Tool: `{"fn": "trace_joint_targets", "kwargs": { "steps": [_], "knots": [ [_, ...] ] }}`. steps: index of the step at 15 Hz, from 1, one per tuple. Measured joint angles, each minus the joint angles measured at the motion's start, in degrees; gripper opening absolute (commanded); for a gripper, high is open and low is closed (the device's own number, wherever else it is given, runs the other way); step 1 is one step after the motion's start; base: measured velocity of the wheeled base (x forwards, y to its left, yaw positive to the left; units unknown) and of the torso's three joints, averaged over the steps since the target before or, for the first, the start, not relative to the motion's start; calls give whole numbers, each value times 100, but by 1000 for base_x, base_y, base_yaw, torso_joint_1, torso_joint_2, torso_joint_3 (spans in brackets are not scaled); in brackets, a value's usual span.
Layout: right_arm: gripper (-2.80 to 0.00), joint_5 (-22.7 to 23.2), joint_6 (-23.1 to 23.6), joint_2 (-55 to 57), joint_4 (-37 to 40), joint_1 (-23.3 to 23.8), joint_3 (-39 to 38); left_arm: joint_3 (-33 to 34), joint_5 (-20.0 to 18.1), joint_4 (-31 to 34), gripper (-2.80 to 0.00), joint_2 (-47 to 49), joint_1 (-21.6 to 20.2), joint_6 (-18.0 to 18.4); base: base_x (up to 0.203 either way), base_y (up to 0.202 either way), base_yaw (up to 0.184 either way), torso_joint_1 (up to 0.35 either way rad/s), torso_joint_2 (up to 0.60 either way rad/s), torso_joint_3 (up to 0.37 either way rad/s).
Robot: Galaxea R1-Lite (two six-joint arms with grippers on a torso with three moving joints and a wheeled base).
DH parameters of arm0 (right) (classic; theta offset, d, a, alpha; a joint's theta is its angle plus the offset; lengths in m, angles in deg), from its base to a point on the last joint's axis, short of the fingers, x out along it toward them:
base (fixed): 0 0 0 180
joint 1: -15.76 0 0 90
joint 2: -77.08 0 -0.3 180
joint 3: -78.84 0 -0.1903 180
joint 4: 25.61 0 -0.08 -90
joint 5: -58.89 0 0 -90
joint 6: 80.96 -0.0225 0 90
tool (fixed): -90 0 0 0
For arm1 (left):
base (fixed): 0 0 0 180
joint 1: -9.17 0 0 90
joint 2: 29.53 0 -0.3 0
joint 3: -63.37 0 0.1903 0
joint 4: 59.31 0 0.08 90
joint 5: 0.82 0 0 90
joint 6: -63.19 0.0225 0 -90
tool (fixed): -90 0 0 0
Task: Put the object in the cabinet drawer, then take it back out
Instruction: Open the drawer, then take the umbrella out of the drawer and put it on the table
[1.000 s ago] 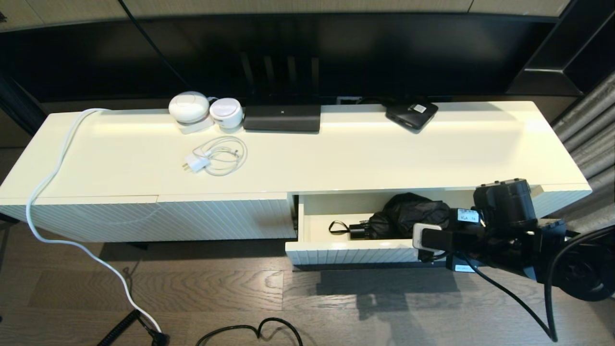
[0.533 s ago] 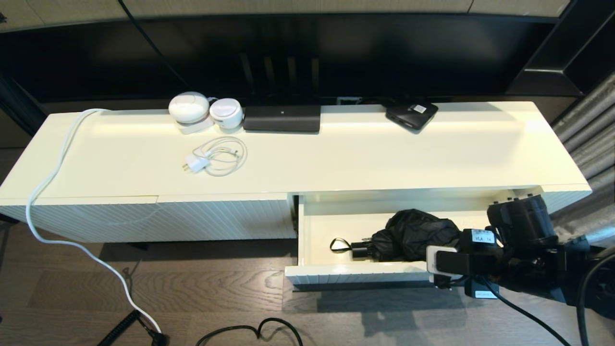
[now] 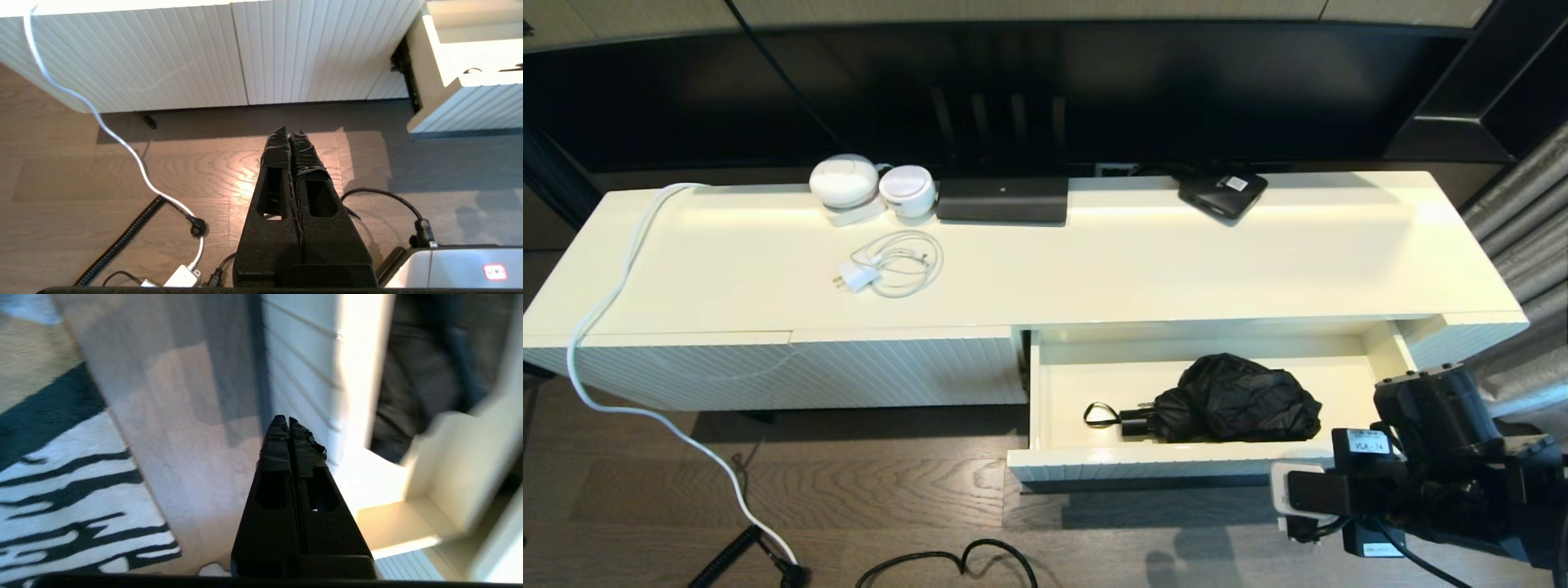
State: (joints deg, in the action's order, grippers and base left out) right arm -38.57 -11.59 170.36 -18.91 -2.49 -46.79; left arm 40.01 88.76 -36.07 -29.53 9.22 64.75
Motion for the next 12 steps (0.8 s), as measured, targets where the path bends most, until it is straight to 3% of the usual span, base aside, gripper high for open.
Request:
{"fn": "trace_joint_targets", "kwargs": {
  "steps": [3,8,12],
  "knots": [
    [-280,-14,6,-744,378,-131,11,0,-2,0,-280,0,-2,3,0,0,0,0,0,0],
    [-280,-45,-9,-2405,2031,-116,55,0,-5,-2,-280,0,0,0,0,0,0,0,0,0],
    [-280,-47,-20,-3425,2799,25,77,0,-2,-2,-280,0,0,0,0,0,0,0,0,0]
  ]
}}
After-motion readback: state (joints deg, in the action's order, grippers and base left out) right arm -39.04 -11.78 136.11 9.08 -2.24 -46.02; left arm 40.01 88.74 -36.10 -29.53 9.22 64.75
